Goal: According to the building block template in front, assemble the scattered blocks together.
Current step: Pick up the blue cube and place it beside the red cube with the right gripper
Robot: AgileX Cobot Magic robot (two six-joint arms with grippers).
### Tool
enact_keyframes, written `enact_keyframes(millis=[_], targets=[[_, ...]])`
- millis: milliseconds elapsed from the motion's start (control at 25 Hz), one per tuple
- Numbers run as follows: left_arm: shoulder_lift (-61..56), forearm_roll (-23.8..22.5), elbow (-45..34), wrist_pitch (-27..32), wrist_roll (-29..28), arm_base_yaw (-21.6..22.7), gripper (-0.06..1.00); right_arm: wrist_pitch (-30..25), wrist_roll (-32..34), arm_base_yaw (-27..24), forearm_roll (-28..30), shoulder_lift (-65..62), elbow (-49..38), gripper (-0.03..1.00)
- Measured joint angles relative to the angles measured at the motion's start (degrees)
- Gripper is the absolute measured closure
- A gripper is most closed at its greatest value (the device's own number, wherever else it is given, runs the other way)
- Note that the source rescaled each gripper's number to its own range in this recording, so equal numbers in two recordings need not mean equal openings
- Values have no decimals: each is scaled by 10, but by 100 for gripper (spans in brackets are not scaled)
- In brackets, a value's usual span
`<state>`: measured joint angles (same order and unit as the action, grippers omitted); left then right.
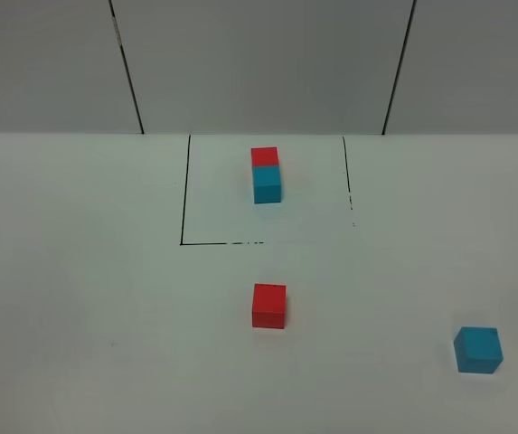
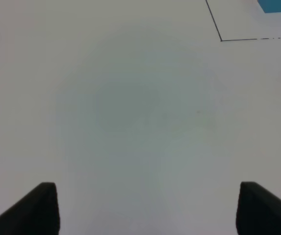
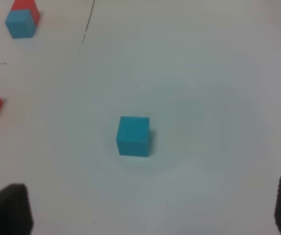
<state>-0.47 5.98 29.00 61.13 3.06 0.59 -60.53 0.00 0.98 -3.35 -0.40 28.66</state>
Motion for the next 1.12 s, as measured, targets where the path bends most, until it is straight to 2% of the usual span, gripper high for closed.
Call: enact_keyframes(millis=[1120], targets=[[0,0,0,-1,-1,0,32,0,0,0,0,0,0,-3]])
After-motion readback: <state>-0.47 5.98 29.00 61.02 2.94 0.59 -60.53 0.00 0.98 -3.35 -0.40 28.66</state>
